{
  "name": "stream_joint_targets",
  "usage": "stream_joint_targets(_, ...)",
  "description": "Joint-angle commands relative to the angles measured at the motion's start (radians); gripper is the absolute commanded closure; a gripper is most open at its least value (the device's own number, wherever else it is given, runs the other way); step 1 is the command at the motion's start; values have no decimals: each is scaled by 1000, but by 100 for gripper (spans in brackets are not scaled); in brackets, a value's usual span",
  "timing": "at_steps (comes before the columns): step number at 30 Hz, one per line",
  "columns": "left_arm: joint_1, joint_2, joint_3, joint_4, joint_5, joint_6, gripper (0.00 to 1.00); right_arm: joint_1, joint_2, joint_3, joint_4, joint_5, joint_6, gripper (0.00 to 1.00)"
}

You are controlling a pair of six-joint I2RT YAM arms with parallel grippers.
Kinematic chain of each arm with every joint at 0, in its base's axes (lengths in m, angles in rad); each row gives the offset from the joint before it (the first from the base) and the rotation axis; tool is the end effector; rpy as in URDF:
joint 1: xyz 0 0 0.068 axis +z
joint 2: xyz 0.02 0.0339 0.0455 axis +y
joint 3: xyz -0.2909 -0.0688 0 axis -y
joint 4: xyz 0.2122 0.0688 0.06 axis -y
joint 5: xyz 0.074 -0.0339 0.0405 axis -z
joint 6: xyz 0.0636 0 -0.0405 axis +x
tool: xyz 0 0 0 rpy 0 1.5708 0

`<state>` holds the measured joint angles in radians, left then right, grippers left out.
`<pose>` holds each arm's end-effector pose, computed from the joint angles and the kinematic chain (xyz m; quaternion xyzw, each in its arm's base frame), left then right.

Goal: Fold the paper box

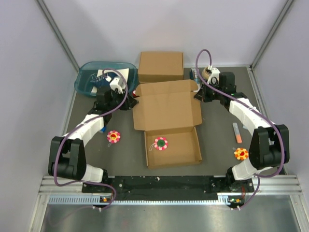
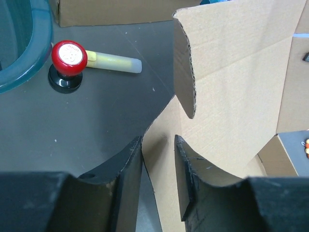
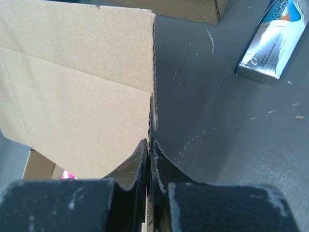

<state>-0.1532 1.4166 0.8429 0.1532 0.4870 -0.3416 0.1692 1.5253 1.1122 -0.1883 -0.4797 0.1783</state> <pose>0.2969 -0.0760 0.2830 0.0540 0.8231 -0.3254 0.4623 0.3231 0.0850 0.3001 -0.1068 0.8600 0.2853 0.4094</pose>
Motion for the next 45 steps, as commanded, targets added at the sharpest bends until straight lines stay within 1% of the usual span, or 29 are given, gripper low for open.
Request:
stream_joint_targets(1,3,15,41,59,55,-7,65,1,-30,0,35,-5,-8,100)
stream_joint_targets(3,3,15,39,59,62,-8,69,1,-34,-2,36,-3,-7,100)
stream_joint_targets(8,1,-7,30,57,68,-8,76,1,-54,-11,33,4,-5,100)
stream_joint_targets(12,-3,-44,3,72,68,-10,85,3,-83,-20,35,18,7,100)
stream_joint_targets(13,-14,-56,-8,89,62,-10,89,13,-96,-32,42,42,15,100)
stream_joint_targets(16,-54,-106,-51,152,32,6,95,36,-143,-66,53,117,33,100)
stream_joint_targets(20,-109,-143,-79,178,-30,44,100,68,-212,-144,99,200,87,100)
stream_joint_targets(22,-141,-157,-100,200,-56,50,100,88,-257,-195,118,266,111,100)
stream_joint_targets(24,-166,-172,-134,226,-111,53,100,122,-299,-222,139,326,127,100)
stream_joint_targets(25,-193,-179,-143,249,-132,58,100,133,-313,-248,145,379,145,100)
stream_joint_targets(26,-209,-186,-157,261,-184,62,100,144,-326,-258,148,409,154,100)
stream_joint_targets(29,-264,-209,-206,328,-261,69,100,196,-355,-269,132,528,191,100)
stream_joint_targets(31,-292,-228,-246,365,-339,55,100,233,-372,-281,122,600,216,100)
stream_joint_targets(32,-301,-234,-273,412,-362,49,100,246,-378,-285,119,630,227,100)
stream_joint_targets(33,-318,-246,-286,431,-422,40,100,256,-381,-285,112,671,239,100)
stream_joint_targets(36,-348,-261,-324,503,-499,26,100,308,-405,-305,113,749,277,100)
stream_joint_targets(37,-358,-265,-332,519,-557,24,100,329,-412,-322,124,763,294,100)
stream_joint_targets(39,-391,-271,-352,566,-599,19,100,352,-430,-337,130,815,320,100)
stream_joint_targets(40,-404,-271,-357,581,-643,23,100,372,-436,-351,131,831,346,100)
stream_joint_targets(45,-486,-271,-390,661,-728,16,100,418,-467,-390,139,929,409,100)
